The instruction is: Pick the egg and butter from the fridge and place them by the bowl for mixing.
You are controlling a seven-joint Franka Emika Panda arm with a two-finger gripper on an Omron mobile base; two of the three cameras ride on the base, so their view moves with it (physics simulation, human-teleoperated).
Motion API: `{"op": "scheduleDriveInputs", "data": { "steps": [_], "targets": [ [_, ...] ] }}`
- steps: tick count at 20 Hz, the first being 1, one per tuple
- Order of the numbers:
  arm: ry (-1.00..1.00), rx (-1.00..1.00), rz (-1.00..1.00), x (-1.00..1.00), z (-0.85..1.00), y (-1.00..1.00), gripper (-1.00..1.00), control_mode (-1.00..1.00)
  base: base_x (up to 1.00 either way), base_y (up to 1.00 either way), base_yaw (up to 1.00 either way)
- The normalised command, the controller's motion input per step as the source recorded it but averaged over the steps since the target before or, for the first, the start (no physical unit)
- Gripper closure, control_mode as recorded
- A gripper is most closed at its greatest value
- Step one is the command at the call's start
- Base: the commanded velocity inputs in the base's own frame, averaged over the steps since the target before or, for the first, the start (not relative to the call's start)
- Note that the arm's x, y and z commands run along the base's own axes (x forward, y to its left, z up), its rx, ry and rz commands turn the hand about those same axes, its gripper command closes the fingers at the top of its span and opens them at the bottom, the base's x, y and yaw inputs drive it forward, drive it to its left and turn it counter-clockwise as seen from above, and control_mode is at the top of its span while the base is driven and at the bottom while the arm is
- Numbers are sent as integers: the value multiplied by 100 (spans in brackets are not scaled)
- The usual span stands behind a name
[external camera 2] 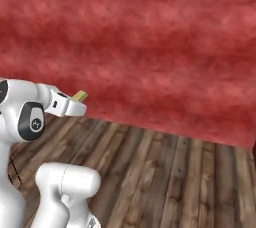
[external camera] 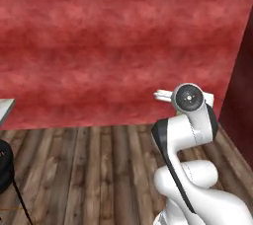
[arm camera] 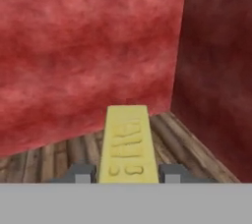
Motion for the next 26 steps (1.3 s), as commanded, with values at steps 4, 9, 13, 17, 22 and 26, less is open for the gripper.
{"op": "scheduleDriveInputs", "data": {
  "steps": [4,9,13,17,22,26],
  "targets": [
    [0,0,0,0,0,0,100,100,100,0,27],
    [0,0,0,0,0,0,100,100,100,-4,37],
    [0,0,0,0,0,0,100,100,100,-18,51],
    [0,0,0,0,0,0,100,100,100,-19,52],
    [0,0,0,0,0,0,100,100,100,-28,56],
    [0,0,0,0,0,0,100,100,98,-32,62]
  ]
}}
